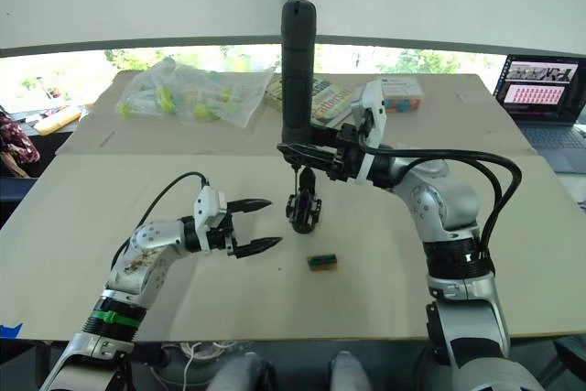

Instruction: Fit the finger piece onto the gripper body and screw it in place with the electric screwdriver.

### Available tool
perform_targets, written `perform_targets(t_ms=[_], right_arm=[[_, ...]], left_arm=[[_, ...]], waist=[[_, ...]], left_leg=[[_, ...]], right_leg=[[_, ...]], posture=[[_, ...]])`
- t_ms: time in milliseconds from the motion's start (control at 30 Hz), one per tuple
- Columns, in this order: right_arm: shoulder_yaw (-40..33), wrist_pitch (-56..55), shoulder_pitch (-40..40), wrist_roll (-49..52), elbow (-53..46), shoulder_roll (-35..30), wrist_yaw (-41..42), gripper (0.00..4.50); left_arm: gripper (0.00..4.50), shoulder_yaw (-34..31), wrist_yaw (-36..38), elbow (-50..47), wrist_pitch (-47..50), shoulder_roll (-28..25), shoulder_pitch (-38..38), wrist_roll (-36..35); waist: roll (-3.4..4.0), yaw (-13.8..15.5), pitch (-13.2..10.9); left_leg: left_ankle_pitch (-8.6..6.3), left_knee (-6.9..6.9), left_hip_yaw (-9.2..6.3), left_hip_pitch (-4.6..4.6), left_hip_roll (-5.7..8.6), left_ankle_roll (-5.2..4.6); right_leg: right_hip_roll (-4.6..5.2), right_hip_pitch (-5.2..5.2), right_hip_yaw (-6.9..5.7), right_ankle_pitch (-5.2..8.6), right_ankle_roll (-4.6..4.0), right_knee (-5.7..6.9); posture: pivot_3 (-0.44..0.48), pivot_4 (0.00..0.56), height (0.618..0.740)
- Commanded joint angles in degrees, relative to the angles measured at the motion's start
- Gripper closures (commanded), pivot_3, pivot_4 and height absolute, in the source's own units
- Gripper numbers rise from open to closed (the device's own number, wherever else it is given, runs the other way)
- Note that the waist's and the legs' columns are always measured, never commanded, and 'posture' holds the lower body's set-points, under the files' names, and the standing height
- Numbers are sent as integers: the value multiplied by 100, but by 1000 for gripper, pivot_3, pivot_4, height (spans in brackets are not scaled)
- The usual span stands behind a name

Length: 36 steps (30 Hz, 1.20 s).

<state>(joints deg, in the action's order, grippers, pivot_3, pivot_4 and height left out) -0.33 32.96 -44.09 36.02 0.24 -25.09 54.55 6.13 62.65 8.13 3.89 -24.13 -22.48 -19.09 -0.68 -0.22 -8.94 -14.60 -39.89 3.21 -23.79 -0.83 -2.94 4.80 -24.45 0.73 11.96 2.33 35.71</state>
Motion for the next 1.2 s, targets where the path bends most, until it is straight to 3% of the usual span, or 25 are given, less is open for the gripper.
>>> perform_targets(t_ms=[33, 1200], right_arm=[[-96, -11, -193, 64, -162, -10, 29, 2576], [-135, 33, -260, -5, -21, 156, -92, 2576]], left_arm=[[0, 1, 21, -102, -99, 6, 0, 11], [0, -7, 18, -46, -147, 55, 61, 74]], waist=[[0, -1, 0], [0, -26, 0]], left_leg=[[0, 0, 0, 0, 0, 0], [0, 2, 0, 0, -1, 0]], right_leg=[[0, 0, 0, 0, 0, 0], [0, -1, 0, 0, 0, 0]], posture=[[0, 150, 740], [0, 150, 740]])
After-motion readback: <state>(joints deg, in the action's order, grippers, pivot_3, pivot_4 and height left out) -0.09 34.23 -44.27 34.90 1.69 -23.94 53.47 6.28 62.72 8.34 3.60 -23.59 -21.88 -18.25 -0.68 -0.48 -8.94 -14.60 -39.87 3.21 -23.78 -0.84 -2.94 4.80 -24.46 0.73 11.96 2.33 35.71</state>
